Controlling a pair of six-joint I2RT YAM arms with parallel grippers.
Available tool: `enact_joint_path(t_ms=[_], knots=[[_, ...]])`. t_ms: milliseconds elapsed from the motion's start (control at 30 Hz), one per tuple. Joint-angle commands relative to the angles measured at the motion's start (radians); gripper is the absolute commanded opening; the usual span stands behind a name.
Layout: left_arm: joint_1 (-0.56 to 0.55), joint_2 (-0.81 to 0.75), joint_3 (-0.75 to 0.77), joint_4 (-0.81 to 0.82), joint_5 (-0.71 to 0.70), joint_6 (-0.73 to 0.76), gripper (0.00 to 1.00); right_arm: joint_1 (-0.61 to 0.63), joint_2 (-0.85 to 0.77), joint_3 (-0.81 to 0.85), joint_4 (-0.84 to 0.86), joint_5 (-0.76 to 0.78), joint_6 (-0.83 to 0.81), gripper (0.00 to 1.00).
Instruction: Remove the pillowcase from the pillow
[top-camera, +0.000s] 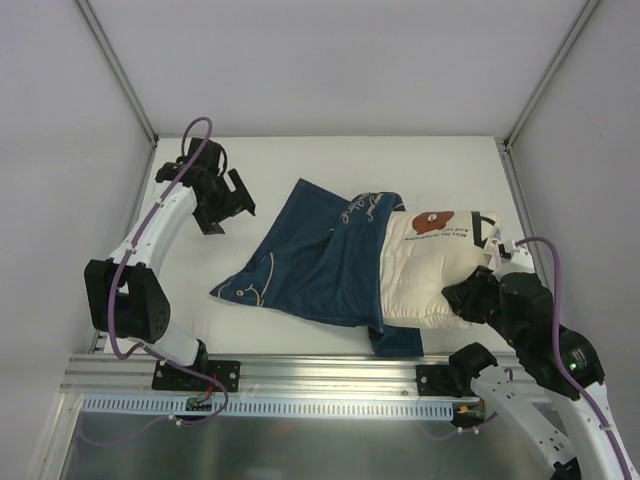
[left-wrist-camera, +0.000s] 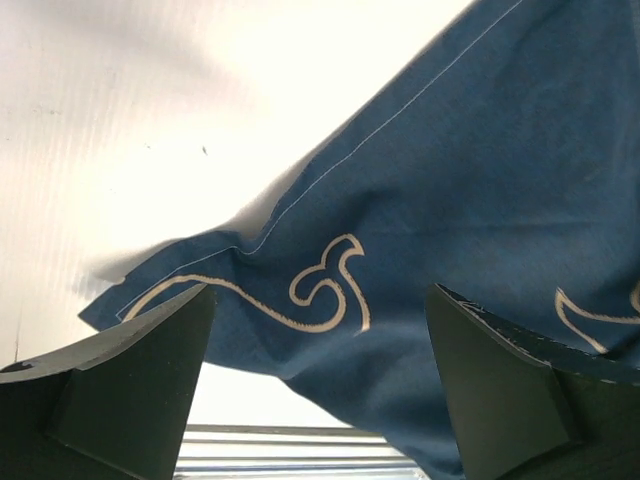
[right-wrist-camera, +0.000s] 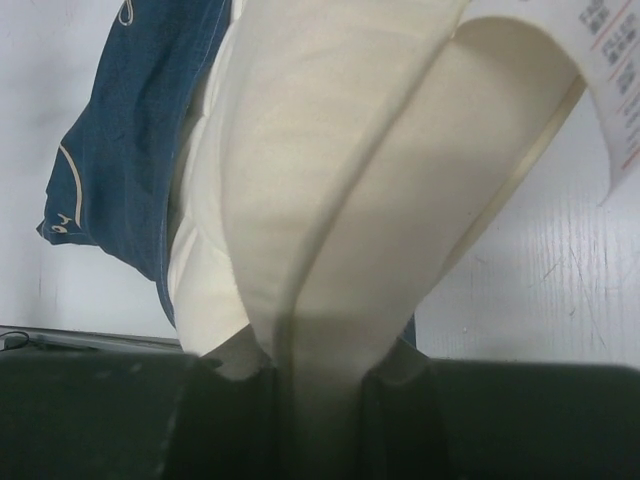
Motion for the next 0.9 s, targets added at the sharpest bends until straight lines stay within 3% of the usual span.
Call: enact_joint_path(t_ms=[0,333,400,467,500,567,600,667,867], knots=[[-0.057,0.060,0.024,0.001,-0.034,-0.028,0.87,-0.004,-0.017,-0.015,0.045,0.033,-0.008,0.01],[-0.274,0.143,-0.061,0.014,0.045,0.055,0.90,-0.004,-0.015,-0.051,0.044,0.021,0.006,0.01],[-0.309,0.152,-0.110,0.034,0.045,0.040,0.86,-0.004,-0.009,-0.054,0.051,0.015,0.005,0.01],[-0.318,0.166,-0.137,0.043,0.036,0.018,0.73,-0.006,0.000,-0.060,0.060,0.010,0.005,0.01],[-0.317,0.170,-0.140,0.047,0.029,0.015,0.52,-0.003,0.003,-0.061,0.071,0.004,0.006,0.01],[-0.317,0.163,-0.134,0.046,0.010,0.008,0.34,-0.004,0.011,-0.060,0.073,0.003,0.008,0.01],[-0.315,0.148,-0.128,0.044,-0.001,0.009,0.19,-0.004,0.011,-0.060,0.073,0.006,0.006,0.01],[-0.306,0.131,-0.117,0.044,-0.034,0.011,0.02,-0.004,0.009,-0.057,0.073,0.010,0.003,0.01],[-0.133,-0.086,-0.189,0.038,-0.048,-0.043,0.00,-0.004,0.000,-0.045,0.044,0.062,-0.009,0.01]])
